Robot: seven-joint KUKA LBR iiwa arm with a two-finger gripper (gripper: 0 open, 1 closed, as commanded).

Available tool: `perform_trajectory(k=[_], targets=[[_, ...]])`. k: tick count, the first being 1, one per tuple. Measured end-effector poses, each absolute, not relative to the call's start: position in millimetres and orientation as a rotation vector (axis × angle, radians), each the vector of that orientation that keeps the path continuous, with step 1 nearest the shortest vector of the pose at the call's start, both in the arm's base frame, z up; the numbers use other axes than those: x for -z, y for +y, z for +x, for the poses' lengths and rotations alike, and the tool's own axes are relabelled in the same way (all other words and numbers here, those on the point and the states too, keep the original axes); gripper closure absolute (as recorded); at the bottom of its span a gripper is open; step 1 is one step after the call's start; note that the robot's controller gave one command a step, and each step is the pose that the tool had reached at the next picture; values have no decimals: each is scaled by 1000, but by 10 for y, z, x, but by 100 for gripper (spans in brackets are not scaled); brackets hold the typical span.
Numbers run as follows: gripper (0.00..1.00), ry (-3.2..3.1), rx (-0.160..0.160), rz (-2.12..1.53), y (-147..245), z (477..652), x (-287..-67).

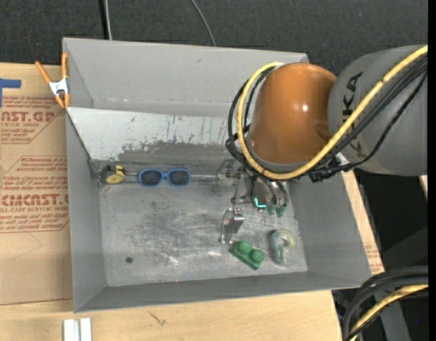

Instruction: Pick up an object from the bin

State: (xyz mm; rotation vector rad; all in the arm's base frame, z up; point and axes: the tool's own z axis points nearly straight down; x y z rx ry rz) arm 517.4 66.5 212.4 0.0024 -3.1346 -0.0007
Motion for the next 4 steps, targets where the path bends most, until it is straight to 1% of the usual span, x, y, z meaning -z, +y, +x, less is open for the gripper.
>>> perform_trajectory(k=[1, 2, 3, 4], targets=[[0, -3149, 3, 130, 1279, 4910, -715], [0, -3134, 5, -261, 1106, 5051, -748], [0, -3061, -3, -707, 441, 4932, -1006], [0, -3130, 4, -297, -529, 5128, -747]])
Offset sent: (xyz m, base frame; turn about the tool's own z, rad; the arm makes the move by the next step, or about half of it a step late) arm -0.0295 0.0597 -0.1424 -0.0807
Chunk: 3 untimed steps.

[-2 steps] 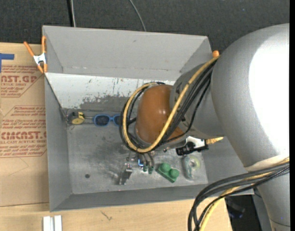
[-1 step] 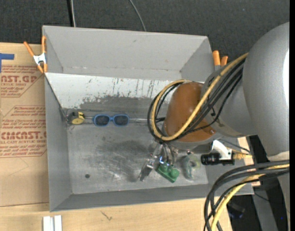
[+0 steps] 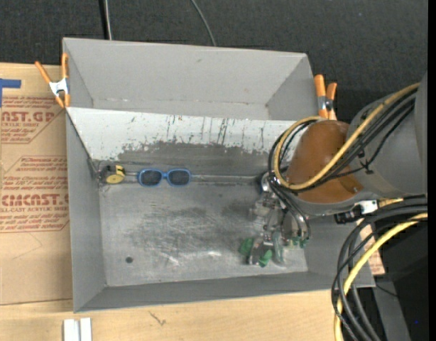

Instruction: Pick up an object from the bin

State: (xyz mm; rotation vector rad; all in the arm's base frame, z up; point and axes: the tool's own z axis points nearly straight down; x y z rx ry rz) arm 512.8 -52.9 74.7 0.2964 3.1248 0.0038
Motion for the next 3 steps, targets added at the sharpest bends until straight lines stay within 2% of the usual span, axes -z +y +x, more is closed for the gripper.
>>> perform_trajectory(k=[1, 2, 3], targets=[[100, 3119, -3, 296, -527, 5141, -769], [100, 3124, -3, 257, -145, 4886, -1863], [100, 3119, -1, 263, -169, 5027, -2624]])
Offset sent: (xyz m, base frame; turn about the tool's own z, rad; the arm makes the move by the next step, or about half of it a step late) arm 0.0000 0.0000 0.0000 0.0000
